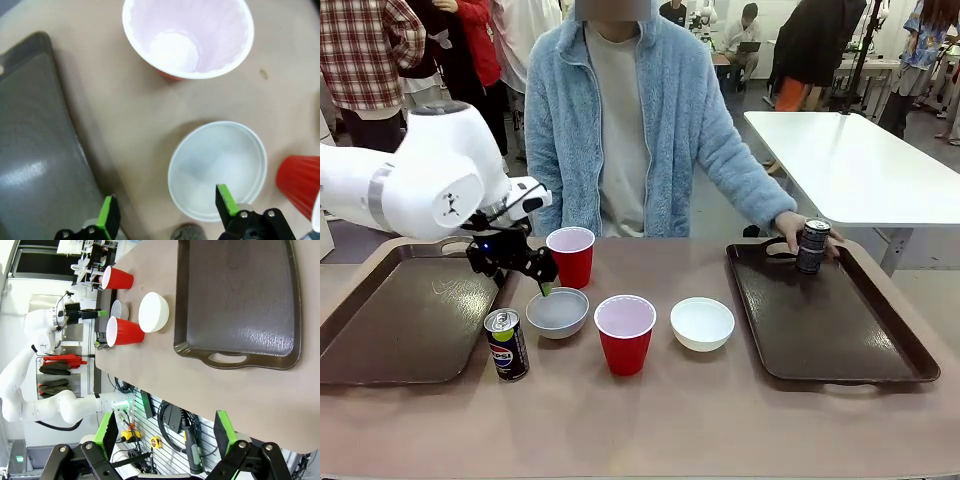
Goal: Prepare tableware on both trays.
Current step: Pick up a Picnic Bowl from the table and place it on a Handle tray.
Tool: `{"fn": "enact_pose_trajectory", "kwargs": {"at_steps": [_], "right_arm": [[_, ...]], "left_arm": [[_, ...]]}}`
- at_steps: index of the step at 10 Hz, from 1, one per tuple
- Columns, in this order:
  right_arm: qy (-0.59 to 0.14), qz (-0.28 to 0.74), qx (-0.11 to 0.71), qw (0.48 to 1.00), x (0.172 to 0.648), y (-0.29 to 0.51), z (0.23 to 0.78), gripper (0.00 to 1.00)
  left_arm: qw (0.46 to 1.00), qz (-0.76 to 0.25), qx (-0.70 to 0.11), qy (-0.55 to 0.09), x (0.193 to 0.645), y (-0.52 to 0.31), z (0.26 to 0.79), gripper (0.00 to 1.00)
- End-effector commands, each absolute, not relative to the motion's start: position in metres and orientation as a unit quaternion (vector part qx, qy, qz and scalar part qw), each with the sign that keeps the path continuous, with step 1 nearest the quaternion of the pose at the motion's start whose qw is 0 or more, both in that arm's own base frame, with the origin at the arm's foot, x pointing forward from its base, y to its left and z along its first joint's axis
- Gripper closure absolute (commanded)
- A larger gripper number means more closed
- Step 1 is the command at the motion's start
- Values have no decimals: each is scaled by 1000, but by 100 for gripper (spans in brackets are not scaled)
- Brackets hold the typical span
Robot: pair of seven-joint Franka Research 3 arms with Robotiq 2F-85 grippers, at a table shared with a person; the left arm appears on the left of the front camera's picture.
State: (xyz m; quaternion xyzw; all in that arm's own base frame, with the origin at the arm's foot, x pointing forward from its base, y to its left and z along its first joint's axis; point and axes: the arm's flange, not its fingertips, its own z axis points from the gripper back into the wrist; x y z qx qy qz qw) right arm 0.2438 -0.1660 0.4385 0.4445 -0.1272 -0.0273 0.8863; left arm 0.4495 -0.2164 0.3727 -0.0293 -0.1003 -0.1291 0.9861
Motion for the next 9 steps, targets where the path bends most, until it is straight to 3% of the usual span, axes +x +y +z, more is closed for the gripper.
{"fn": "enact_pose_trajectory", "kwargs": {"at_steps": [1, 2, 3, 4, 5, 7, 8, 9], "right_arm": [[-131, -33, 457, 879, 247, -165, 440, 0], [-131, -33, 457, 879, 247, -165, 440, 0], [-131, -33, 457, 879, 247, -165, 440, 0], [-131, -33, 457, 879, 247, -165, 440, 0], [-131, -33, 457, 879, 247, -165, 440, 0], [-131, -33, 457, 879, 247, -165, 440, 0], [-131, -33, 457, 879, 247, -165, 440, 0], [-131, -33, 457, 879, 247, -165, 440, 0]], "left_arm": [[988, -107, 5, -109, 461, -231, 360, 0], [988, -106, 9, -110, 460, -229, 358, 0], [988, -111, 6, -104, 463, -230, 355, 48], [989, -111, 1, -98, 464, -231, 353, 50], [990, -106, 0, -88, 466, -230, 352, 100], [993, -96, 3, -70, 471, -226, 342, 100], [994, -93, 5, -64, 472, -224, 340, 78], [994, -94, 5, -64, 473, -225, 339, 87]]}}
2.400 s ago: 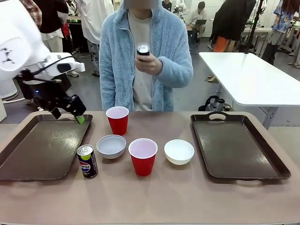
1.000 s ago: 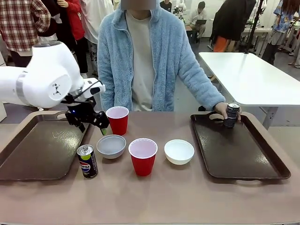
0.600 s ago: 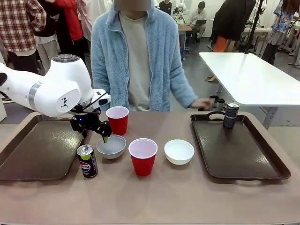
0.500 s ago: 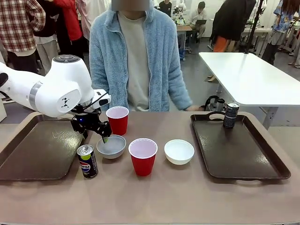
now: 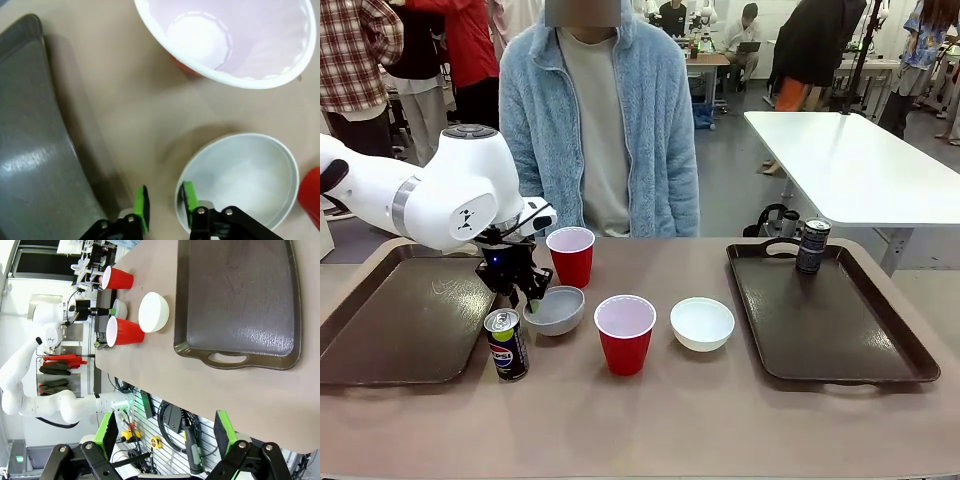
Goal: Prepare tableware on both trays.
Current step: Pick up a Picnic Bowl from the table and place it on a Handle tray.
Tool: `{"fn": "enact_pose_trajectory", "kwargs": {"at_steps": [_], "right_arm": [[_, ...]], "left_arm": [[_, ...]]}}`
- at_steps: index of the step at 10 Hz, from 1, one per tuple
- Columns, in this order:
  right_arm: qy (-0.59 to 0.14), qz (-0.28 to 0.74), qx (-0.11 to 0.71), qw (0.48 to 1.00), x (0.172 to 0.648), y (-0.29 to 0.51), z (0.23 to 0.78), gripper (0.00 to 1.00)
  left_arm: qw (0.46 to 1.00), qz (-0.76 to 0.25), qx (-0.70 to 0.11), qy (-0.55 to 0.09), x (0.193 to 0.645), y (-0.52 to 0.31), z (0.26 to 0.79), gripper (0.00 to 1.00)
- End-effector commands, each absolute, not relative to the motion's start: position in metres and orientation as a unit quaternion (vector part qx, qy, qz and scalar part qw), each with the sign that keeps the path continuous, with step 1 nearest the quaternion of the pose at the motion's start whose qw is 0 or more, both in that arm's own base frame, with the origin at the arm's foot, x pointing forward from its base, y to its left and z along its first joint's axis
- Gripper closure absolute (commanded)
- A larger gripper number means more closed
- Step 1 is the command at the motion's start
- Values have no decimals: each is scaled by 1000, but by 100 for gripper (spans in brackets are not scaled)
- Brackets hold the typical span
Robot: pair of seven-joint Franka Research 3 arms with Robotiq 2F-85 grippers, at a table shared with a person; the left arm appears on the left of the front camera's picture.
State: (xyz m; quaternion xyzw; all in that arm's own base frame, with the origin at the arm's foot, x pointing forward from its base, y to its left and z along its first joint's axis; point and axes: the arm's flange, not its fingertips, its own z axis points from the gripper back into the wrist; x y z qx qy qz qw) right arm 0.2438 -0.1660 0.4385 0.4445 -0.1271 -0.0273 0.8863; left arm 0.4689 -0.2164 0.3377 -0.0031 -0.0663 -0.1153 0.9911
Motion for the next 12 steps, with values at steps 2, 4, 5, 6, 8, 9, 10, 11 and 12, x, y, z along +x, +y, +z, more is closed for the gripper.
{"fn": "enact_pose_trajectory", "kwargs": {"at_steps": [2, 4, 5, 6, 8, 9, 10, 11, 12], "right_arm": [[-131, -33, 457, 879, 247, -165, 440, 0], [-131, -33, 457, 879, 247, -165, 440, 0], [-131, -33, 457, 879, 247, -165, 440, 0], [-131, -33, 457, 879, 247, -165, 440, 0], [-131, -33, 457, 879, 247, -165, 440, 0], [-131, -33, 457, 879, 247, -165, 440, 0], [-131, -33, 457, 879, 247, -165, 440, 0], [-131, -33, 457, 879, 247, -165, 440, 0], [-131, -33, 457, 879, 247, -165, 440, 0]], "left_arm": [[994, -93, 1, -64, 471, -225, 344, 100], [994, -94, -9, -60, 467, -224, 352, 100], [994, -95, -14, -60, 464, -223, 358, 100], [993, -97, -18, -60, 460, -222, 365, 100], [993, -102, -32, -45, 439, -218, 397, 100], [991, -110, -53, -47, 421, -210, 429, 100], [989, -122, -61, -63, 407, -199, 458, 100], [986, -126, -66, -86, 398, -184, 484, 100], [984, -122, -70, -105, 395, -165, 503, 100]]}}
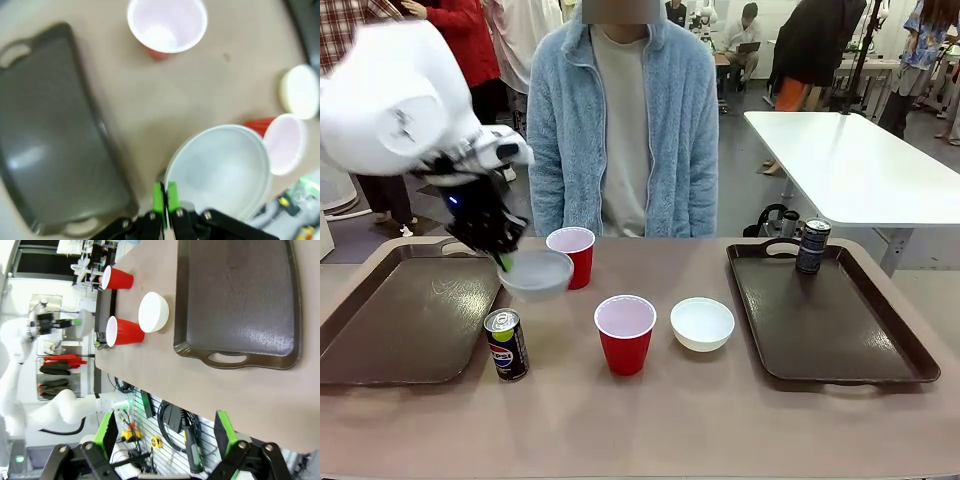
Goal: Prepare tableware on both trays.
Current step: Pick up a Picnic Bowl from the table and place it on a Handle tray.
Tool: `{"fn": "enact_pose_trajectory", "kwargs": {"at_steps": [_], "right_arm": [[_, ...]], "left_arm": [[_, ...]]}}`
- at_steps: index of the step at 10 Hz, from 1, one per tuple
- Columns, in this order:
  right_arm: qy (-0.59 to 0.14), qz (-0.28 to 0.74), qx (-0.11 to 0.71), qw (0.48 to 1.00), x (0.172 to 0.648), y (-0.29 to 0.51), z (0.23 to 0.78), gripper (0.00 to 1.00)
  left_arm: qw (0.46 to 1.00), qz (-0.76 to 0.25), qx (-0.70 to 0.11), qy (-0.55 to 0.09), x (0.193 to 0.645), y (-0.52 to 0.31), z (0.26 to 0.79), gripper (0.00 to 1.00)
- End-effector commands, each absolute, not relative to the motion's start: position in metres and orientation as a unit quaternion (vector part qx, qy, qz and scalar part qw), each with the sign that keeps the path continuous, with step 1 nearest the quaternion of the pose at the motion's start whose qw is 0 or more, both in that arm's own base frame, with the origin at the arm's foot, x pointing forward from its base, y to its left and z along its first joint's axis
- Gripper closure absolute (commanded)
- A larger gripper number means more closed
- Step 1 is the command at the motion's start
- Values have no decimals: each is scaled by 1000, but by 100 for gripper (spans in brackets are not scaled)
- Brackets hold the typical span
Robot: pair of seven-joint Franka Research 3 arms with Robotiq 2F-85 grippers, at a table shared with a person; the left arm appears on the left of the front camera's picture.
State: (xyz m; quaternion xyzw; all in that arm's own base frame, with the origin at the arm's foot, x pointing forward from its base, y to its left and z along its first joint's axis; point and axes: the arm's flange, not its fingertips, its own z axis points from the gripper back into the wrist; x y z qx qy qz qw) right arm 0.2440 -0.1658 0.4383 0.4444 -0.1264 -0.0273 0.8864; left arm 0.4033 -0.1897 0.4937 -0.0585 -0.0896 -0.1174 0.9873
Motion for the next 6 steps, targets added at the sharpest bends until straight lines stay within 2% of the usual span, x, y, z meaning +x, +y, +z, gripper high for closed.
{"fn": "enact_pose_trajectory", "kwargs": {"at_steps": [1, 6], "right_arm": [[-131, -33, 457, 879, 247, -165, 440, 0], [-131, -33, 457, 879, 247, -165, 440, 0]], "left_arm": [[983, -115, -72, -120, 402, -141, 515, 100], [984, -74, -58, -154, 429, -31, 549, 100]]}}
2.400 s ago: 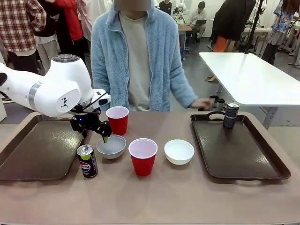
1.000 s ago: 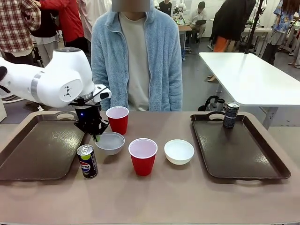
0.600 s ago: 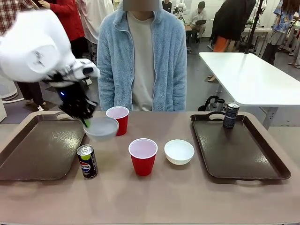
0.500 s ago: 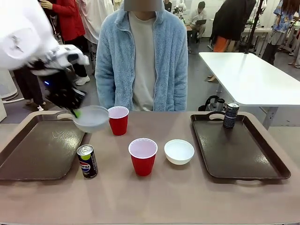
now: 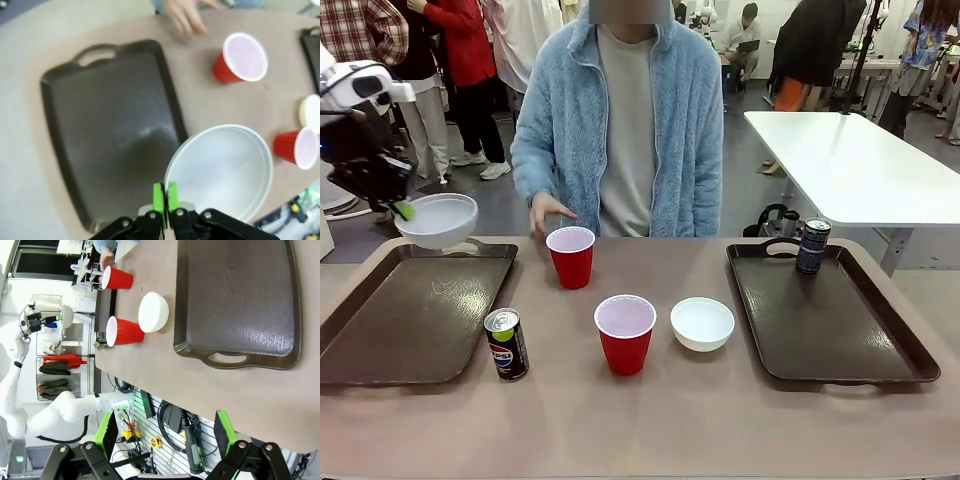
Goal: Prepare tableware on both trays.
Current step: Pick up a Picnic Bowl from the table and place it on a Handle tray.
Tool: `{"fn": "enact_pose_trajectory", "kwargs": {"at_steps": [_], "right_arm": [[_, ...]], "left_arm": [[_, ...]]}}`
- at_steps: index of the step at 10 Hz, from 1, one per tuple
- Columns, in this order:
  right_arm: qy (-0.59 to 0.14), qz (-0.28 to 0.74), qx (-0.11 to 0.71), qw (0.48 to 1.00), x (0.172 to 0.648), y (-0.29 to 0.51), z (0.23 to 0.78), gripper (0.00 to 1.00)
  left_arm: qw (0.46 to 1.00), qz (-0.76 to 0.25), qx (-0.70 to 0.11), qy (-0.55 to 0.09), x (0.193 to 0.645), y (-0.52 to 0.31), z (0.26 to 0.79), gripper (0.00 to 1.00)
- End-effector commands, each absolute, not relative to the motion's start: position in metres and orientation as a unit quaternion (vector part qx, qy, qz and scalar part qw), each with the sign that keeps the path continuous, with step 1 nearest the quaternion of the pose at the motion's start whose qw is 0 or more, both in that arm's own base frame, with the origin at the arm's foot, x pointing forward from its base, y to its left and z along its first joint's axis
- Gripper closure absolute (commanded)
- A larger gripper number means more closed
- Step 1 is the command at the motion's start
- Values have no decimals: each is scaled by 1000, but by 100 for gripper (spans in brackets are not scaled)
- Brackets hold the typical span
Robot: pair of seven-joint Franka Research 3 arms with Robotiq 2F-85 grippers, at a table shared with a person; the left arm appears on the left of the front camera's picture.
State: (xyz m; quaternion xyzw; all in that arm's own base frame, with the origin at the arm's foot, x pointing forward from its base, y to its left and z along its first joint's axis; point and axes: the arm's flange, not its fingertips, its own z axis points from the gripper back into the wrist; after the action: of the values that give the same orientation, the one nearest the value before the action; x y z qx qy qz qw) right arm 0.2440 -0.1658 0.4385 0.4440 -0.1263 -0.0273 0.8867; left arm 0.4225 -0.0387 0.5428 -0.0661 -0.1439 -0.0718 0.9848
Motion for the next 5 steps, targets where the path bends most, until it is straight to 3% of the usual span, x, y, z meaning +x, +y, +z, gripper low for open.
{"fn": "enact_pose_trajectory", "kwargs": {"at_steps": [1, 5], "right_arm": [[-131, -33, 457, 879, 247, -165, 440, 0], [-131, -33, 457, 879, 247, -165, 440, 0]], "left_arm": [[983, -66, -59, -162, 432, -15, 554, 100], [986, -41, -43, -156, 450, 24, 502, 100]]}}
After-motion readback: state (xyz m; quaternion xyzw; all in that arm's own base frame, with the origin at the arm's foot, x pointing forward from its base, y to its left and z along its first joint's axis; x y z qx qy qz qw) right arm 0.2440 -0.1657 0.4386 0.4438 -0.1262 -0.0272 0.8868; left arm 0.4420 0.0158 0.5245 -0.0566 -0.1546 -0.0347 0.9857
